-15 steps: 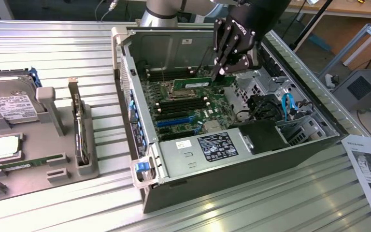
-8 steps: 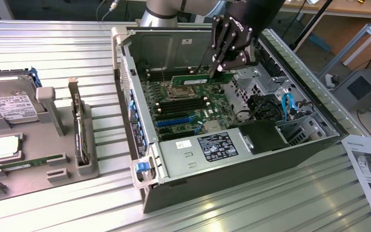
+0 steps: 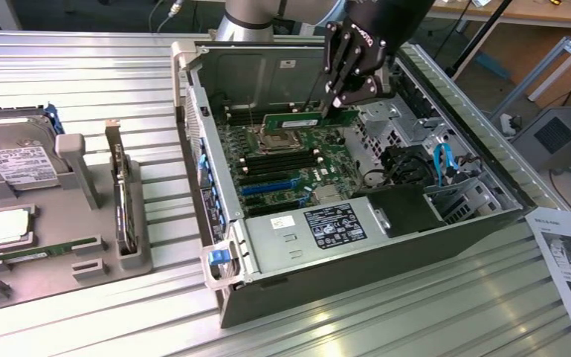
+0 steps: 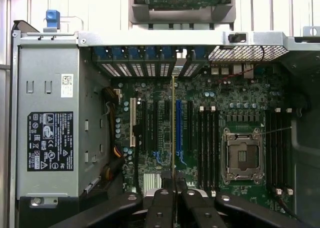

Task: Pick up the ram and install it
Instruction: 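Pick up the ram and move it above insertion slot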

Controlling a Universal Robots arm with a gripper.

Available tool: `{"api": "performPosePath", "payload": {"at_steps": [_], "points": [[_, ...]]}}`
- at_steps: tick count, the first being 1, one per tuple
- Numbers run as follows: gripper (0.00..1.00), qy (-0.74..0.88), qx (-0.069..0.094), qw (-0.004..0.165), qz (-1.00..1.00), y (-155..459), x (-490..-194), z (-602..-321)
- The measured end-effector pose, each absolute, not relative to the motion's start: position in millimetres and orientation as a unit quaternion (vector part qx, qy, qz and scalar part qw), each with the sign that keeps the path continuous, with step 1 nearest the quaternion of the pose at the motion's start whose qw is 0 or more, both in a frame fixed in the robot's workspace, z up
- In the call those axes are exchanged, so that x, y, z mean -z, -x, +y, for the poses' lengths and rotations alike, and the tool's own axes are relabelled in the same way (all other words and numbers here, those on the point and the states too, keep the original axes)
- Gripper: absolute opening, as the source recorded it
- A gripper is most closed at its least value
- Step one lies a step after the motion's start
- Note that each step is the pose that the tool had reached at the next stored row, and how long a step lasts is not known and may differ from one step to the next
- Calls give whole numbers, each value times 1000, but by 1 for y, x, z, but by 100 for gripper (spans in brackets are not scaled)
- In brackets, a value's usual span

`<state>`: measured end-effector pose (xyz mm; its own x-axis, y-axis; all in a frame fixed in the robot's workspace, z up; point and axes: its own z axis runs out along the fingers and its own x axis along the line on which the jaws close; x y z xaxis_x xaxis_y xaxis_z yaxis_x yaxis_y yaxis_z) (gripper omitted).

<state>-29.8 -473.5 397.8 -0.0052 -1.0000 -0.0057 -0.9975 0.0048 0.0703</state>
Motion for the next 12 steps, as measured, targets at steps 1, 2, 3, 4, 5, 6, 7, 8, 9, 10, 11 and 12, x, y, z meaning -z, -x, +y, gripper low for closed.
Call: {"api": "performPosePath", "payload": {"at_steps": [1,2,3,4,5,6,7,8,9,10,11,12], "points": [[12,-705,27,22,-708,30,-398,-473],[12,-705,27,22,-708,30,-398,-473],[12,-705,26,21,-708,30,-398,-473],[12,-705,26,20,-708,30,-397,-473],[12,-705,26,19,-708,30,-397,-473],[12,-705,25,18,-708,30,-397,-473],[12,-706,25,18,-708,30,-397,-472],[12,-706,24,17,-708,30,-397,-472],[12,-706,24,17,-708,30,-397,-472],[12,-706,23,16,-708,30,-397,-472],[12,-706,22,15,-708,30,-396,-472],[12,-706,22,15,-707,30,-396,-472]]}}
